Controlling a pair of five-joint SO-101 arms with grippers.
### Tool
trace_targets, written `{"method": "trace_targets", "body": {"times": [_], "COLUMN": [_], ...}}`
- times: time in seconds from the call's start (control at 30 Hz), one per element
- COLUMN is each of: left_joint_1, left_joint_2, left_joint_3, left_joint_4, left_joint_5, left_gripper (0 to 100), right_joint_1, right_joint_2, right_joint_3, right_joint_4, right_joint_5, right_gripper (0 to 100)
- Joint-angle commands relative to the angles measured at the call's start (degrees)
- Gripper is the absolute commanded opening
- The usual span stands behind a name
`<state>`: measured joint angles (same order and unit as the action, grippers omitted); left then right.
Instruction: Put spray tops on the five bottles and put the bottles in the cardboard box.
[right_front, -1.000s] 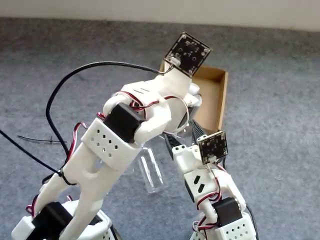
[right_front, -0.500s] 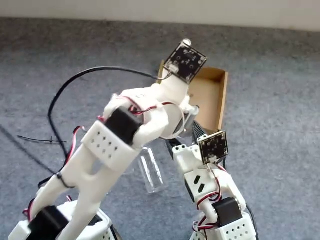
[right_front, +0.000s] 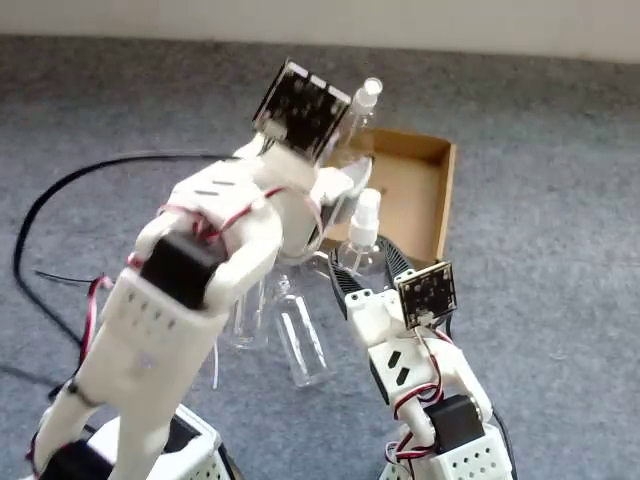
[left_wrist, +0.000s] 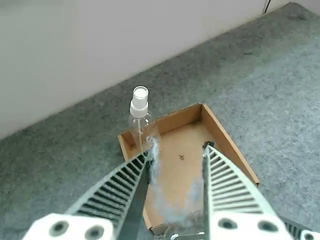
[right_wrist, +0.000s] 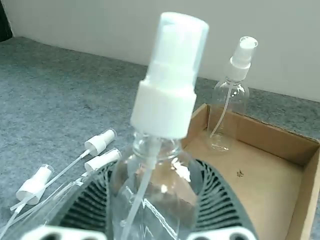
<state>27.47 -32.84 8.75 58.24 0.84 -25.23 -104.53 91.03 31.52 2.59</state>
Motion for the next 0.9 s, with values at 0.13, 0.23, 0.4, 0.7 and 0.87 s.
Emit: {"method": "trace_targets", "body": {"times": [0.13, 0.23, 0.4, 0.7, 0.87], "left_joint_1": [-1.10, -1.01, -0.57, 2.42, 2.42], "left_joint_2": [6.90, 6.90, 6.90, 6.90, 6.20], "left_joint_3": [-5.32, -4.35, -2.42, 1.36, -0.04], "left_joint_4": [1.76, 4.40, 6.33, 5.98, 5.98], "left_joint_5": [-0.53, -0.53, -0.53, -3.16, -3.25], "left_gripper": [15, 15, 15, 15, 15], "right_joint_1": [0.66, 0.66, 0.66, 0.66, 0.66], "right_joint_2": [-0.75, -0.75, -0.75, -0.75, -0.75], "right_joint_3": [-0.48, -0.48, -0.48, -0.48, -0.48], "right_joint_4": [-0.22, -0.22, -0.22, -0.22, -0.22], "right_joint_5": [-0.35, -0.26, -0.26, -0.26, -0.18], "right_gripper": [0.5, 0.5, 0.5, 0.5, 0.5]}}
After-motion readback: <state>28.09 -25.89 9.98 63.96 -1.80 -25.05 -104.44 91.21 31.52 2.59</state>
